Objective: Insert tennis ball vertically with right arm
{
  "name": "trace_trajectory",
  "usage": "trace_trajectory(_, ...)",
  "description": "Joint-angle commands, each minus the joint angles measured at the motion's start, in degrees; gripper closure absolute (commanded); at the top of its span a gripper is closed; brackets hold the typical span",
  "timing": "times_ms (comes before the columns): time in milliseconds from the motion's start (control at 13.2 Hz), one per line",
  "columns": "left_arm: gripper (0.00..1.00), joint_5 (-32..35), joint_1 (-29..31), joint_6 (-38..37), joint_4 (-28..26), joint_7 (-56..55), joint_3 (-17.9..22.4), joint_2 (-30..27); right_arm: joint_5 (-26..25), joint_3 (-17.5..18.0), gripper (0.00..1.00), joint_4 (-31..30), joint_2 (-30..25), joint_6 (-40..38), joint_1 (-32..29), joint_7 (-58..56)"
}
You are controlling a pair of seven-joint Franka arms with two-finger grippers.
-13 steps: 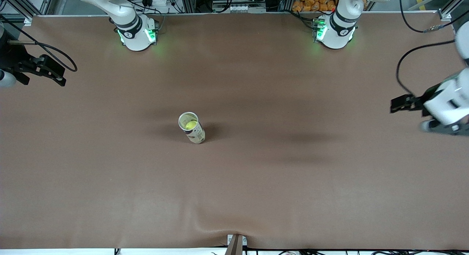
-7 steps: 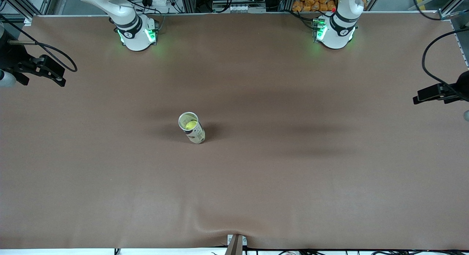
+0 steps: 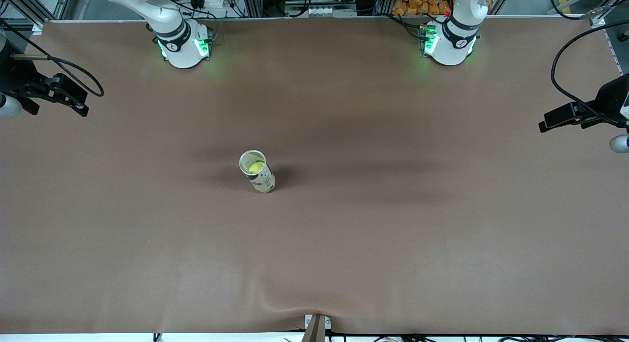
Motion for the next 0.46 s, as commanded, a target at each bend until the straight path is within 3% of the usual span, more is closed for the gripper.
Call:
trace_trajectory(0, 0.0, 1.19, 0.16, -0.99, 2.09, 3.93, -0.1, 0.15, -1.08, 0.13, 0.0, 0.43, -0.32, 0.04, 0.2, -0.3)
trace_trajectory(380, 0.0, 2.95, -0.19, -1.52, 2.27, 6.85, -0.36, -0.03, -1.08, 0.13, 0.0, 0.43, -0.32, 0.04, 0.2, -0.3)
